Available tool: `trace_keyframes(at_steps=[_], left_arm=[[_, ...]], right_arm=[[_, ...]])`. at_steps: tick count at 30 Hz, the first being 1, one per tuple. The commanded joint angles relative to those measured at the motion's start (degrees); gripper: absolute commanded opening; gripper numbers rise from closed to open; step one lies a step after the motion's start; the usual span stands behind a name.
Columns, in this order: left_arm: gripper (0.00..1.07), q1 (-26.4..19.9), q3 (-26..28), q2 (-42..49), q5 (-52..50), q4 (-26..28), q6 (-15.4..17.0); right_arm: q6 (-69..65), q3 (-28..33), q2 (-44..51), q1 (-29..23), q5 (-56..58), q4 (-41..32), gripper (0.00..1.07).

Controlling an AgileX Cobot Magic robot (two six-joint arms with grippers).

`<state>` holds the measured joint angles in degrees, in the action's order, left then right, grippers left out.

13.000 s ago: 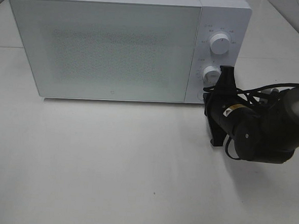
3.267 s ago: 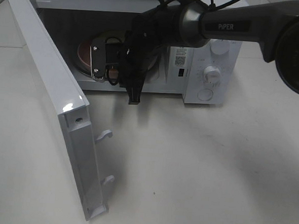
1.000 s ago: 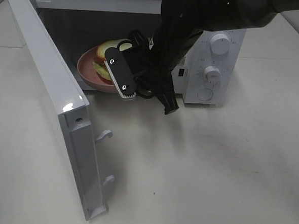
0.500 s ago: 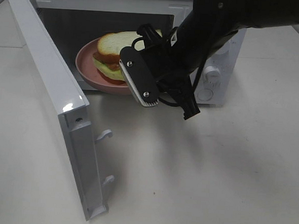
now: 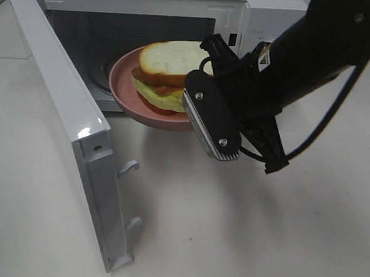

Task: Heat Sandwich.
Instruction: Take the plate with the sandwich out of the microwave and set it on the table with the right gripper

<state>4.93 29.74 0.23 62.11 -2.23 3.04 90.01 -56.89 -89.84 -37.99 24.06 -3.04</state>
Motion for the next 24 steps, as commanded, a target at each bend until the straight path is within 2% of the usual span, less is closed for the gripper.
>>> trace_keyframes(at_steps=[1,17,24], left_arm=[[0.98,-0.17,-0.06,0.92,-0.74,0.00,0.17],[0.98,-0.17,-0.06,0.92,-0.74,0.00,0.17],[0.98,-0.17,-0.06,0.92,-0.74,0.00,0.17]], right_arm=[[0.34,3.15,3.61,-0.11,-1.66,-0.52,0.00],[-4.76,14.78,17.53,-0.11,-1.60,0.29,0.00],[-12.15,21.14,23.20,-0.11,-1.49,3.90,0.00]])
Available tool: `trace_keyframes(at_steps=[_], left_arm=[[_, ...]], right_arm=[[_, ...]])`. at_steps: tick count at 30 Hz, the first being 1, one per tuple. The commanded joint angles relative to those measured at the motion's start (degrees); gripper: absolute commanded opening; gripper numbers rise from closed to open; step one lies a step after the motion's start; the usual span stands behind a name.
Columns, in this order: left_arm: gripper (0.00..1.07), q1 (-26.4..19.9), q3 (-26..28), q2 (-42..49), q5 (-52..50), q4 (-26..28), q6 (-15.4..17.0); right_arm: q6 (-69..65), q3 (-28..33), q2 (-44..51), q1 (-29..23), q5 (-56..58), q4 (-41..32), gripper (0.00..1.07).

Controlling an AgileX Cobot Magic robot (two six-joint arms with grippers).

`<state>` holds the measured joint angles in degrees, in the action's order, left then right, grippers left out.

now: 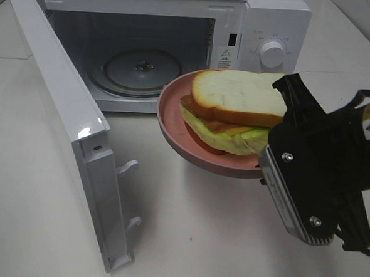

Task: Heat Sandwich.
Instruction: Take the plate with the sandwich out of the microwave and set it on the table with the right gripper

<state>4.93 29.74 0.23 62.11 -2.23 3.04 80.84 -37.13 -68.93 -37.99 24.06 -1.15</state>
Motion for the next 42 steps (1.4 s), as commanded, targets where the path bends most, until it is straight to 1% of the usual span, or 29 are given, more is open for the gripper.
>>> trace_keyframes(at_steps=[1,4,5,7,8,9,11,12,13,15,17,18,19,23,24,26,30,34,42], left_arm=[[0.98,-0.17,-0.06,0.92,-0.74,0.00,0.17],[0.98,-0.17,-0.06,0.92,-0.74,0.00,0.17],[0.98,-0.17,-0.06,0.92,-0.74,0.00,0.17],[0.98,-0.17,-0.06,0.92,-0.74,0.00,0.17],[0.98,-0.17,-0.06,0.92,-0.74,0.00,0.17],[0.98,-0.17,-0.06,0.92,-0.74,0.00,0.17],[0.98,-0.17,-0.06,0.92,-0.74,0.00,0.17],[0.98,-0.17,-0.06,0.92,-0.74,0.00,0.17],[0.98,-0.17,-0.06,0.92,-0.74,0.00,0.17],[0.98,-0.17,-0.06,0.92,-0.74,0.00,0.17],[0.98,-0.17,-0.06,0.92,-0.74,0.00,0.17],[0.98,-0.17,-0.06,0.92,-0.74,0.00,0.17],[0.98,-0.17,-0.06,0.92,-0.74,0.00,0.17],[0.98,-0.17,-0.06,0.92,-0.74,0.00,0.17],[0.98,-0.17,-0.06,0.92,-0.74,0.00,0.17],[0.98,-0.17,-0.06,0.92,-0.74,0.00,0.17],[0.98,-0.17,-0.06,0.92,-0.74,0.00,0.17],[0.98,-0.17,-0.06,0.92,-0.74,0.00,0.17],[0.98,-0.17,-0.06,0.92,-0.74,0.00,0.17]], right_arm=[[-2.98,1.38,2.29,-0.11,-1.49,2.01,0.00],[-8.82,3.61,4.64,-0.11,-1.49,5.33,0.00],[-8.82,3.61,4.64,-0.11,-1.49,5.33,0.00],[-12.43,4.47,5.61,-0.11,-1.49,7.56,0.00],[-16.96,5.21,6.30,-0.11,-0.74,11.00,0.00],[-16.96,5.21,6.30,-0.11,-0.74,11.00,0.00],[-21.31,5.56,6.30,-0.11,0.11,14.38,0.00],[-26.70,5.61,6.30,-0.11,1.09,17.82,0.00],[-29.45,5.61,6.30,-0.11,1.38,19.37,0.00],[-31.80,5.61,6.30,-0.11,1.49,20.51,0.00],[-40.16,5.61,6.30,-0.11,2.58,24.47,0.00],[-42.69,5.61,6.30,-0.11,3.09,25.95,0.00],[-42.69,5.61,6.30,-0.11,3.09,25.95,0.00],[-53.74,5.61,6.30,-0.11,6.88,32.60,0.00],[-53.74,5.61,6.30,-0.11,6.88,32.60,0.00],[-59.19,5.61,6.30,-0.11,9.22,35.24,0.00],[-64.57,5.61,6.30,-0.11,13.06,37.01,0.00],[-67.44,5.61,6.30,-0.11,16.10,37.64,0.00],[-77.69,5.61,6.30,-0.11,22.75,38.90,0.00]])
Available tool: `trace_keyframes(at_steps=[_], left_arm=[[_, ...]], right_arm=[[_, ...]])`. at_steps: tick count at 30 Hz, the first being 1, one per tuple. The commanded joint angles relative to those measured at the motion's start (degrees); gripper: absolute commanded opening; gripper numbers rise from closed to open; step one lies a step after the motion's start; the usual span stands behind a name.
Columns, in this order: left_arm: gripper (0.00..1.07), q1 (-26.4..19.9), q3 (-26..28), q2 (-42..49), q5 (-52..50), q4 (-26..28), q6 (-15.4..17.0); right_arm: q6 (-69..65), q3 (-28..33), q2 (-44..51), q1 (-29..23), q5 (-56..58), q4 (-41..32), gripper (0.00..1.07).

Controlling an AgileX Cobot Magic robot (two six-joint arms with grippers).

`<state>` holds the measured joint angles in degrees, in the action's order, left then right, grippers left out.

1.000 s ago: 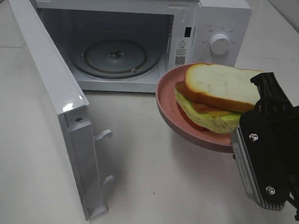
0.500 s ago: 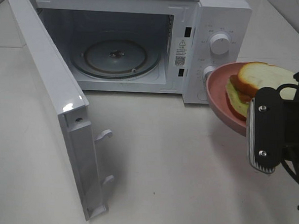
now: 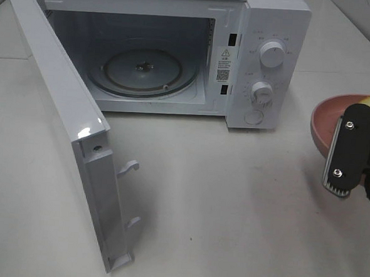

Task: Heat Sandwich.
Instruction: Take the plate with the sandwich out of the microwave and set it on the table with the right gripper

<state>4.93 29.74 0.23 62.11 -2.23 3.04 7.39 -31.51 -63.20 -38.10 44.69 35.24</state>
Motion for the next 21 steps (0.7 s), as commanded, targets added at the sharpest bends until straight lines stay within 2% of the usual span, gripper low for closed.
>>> trace_keyframes(at_steps=[1,18,21], left_arm=[[0.98,-0.17,-0.06,0.92,-0.74,0.00,0.17],[0.98,-0.17,-0.06,0.92,-0.74,0.00,0.17],[0.98,-0.17,-0.06,0.92,-0.74,0.00,0.17]], right_arm=[[-7.39,0.00,0.57,0.00,3.67,3.27,0.00],[-23.38,0.00,-0.17,0.17,5.61,3.84,0.00],[-25.32,0.00,-2.06,0.17,4.30,6.07,0.00]])
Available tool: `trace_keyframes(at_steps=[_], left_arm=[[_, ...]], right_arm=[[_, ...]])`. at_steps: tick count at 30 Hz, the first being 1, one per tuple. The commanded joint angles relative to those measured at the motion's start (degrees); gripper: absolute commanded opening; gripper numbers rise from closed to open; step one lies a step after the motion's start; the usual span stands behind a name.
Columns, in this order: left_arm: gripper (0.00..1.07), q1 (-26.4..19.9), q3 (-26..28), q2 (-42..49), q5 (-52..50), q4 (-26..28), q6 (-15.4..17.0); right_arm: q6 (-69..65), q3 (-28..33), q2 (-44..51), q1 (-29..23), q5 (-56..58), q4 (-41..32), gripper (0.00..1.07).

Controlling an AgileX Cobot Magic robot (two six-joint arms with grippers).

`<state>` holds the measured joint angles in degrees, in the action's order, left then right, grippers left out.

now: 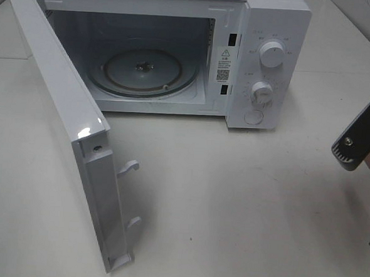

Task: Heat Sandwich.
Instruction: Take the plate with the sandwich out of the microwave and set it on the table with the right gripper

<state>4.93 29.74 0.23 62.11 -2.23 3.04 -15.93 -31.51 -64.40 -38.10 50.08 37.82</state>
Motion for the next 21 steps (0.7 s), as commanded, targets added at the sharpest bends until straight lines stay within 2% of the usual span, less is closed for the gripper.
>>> trace_keyframes(at_steps=[1,4,13,21], left_arm=[[0.98,-0.17,-0.06,0.92,-0.74,0.00,0.17],[0.98,-0.17,-0.06,0.92,-0.74,0.00,0.17],[0.98,-0.17,-0.06,0.92,-0.74,0.00,0.17],[0.98,-0.17,-0.06,0.92,-0.74,0.00,0.17]], right_arm=[[-2.01,0.00,-0.86,0.17,-1.09,3.50,0.00],[-6.19,0.00,-2.29,0.80,-2.06,5.96,0.00],[-12.43,0.00,-9.45,9.68,-6.42,9.17,0.00],[-19.08,0.00,-13.87,14.09,-9.05,13.69,0.00]])
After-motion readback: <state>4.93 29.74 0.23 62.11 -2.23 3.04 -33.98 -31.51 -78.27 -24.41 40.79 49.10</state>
